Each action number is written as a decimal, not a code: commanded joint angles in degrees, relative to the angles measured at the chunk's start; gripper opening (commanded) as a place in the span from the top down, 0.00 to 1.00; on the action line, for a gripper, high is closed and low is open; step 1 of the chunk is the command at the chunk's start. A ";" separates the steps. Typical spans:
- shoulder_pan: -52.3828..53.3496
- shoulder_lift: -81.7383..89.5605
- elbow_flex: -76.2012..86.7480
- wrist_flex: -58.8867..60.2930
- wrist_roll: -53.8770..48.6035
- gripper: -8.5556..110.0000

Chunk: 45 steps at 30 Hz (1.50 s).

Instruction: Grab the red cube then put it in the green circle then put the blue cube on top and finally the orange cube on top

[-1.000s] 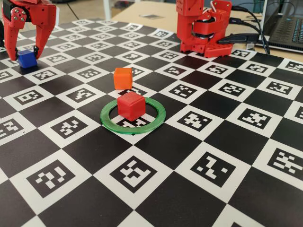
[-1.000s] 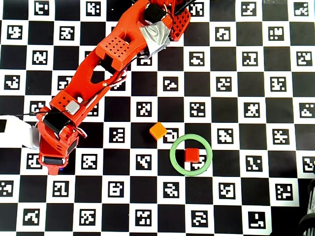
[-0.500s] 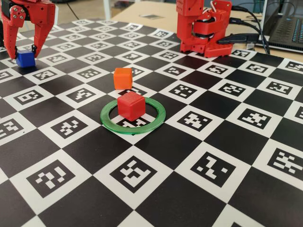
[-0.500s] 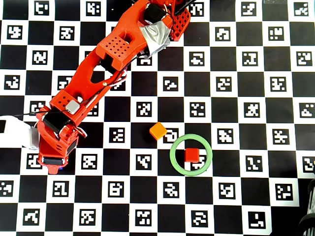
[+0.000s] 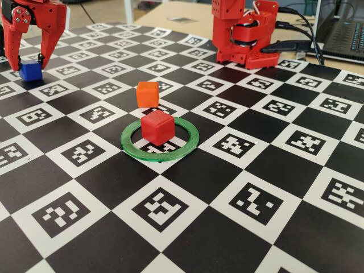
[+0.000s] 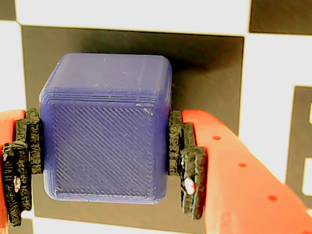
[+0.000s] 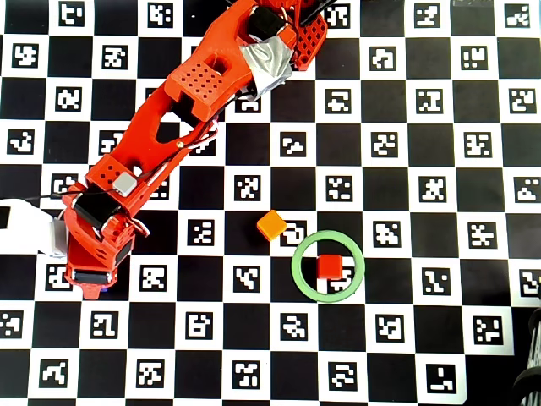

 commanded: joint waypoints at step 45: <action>-38.14 67.41 49.39 21.45 38.67 0.87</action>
